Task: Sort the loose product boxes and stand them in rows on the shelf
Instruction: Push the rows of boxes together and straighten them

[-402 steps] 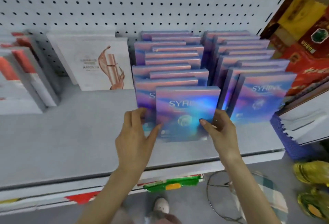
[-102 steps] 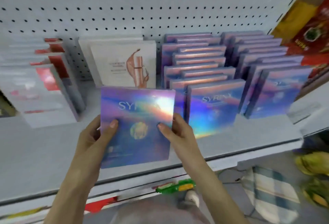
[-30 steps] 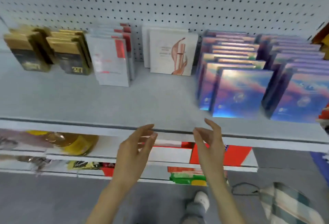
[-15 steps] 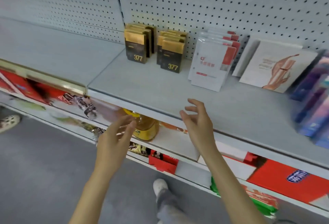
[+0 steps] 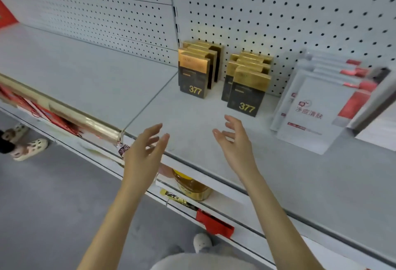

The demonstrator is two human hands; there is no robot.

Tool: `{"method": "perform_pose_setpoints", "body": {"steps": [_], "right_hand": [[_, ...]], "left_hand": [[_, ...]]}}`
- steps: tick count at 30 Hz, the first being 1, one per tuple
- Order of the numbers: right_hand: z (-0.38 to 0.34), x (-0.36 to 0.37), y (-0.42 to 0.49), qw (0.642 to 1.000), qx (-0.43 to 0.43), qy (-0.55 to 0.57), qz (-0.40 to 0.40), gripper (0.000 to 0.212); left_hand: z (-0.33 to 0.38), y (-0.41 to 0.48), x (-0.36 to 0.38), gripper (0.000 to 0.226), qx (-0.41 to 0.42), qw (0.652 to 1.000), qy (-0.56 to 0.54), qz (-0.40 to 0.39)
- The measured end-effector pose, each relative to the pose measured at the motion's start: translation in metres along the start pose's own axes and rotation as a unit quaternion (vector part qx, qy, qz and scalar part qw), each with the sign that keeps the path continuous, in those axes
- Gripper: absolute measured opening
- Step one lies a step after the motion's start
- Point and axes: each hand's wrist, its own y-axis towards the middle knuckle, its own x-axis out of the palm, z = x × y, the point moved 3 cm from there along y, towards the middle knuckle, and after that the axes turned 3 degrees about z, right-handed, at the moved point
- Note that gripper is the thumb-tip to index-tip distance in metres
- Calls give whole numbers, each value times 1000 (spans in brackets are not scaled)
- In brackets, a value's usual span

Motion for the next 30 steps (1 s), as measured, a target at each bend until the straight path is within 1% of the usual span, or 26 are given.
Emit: {"method": "perform_pose_setpoints", "body": {"steps": [5, 8, 10, 13, 16, 19, 22, 24, 26, 29, 30], "right_hand": [[-9, 30, 43, 999, 27, 18, 4, 58], [-10, 51, 74, 998, 51, 30, 6, 65], [-9, 64, 97, 997, 65, 41, 20, 70], [-5, 83, 125, 992, 82, 76, 64, 76], [-3, 99, 149, 989, 65, 68, 117, 79], [-3, 109, 166, 987, 48, 34, 148, 82], [-2, 113, 177, 983, 39, 21, 178, 88], [1, 115, 182, 983, 38, 15, 182, 92], [5, 114, 184, 983, 39, 25, 178, 91], [10, 110, 189, 984, 48, 48, 166, 84], [10, 109, 193, 984, 51, 56, 164, 85]], "left_hand": [[-15, 48, 6, 55, -15, 999, -30, -30], [-19, 98, 13, 51, -9, 998, -54, -37], [-24, 133, 24, 52, -15, 994, -84, -63], [-35, 178, 42, 58, -43, 983, -128, -127], [-40, 216, 61, 67, -20, 973, -123, -193], [-45, 244, 83, 74, -16, 960, -131, -247], [-39, 260, 103, 77, -3, 938, -185, -292], [-30, 269, 115, 70, 32, 921, -233, -311], [-25, 278, 124, 66, 52, 916, -237, -320], [-25, 290, 136, 81, 59, 918, -220, -325], [-25, 292, 138, 85, 64, 920, -214, -323]]}}
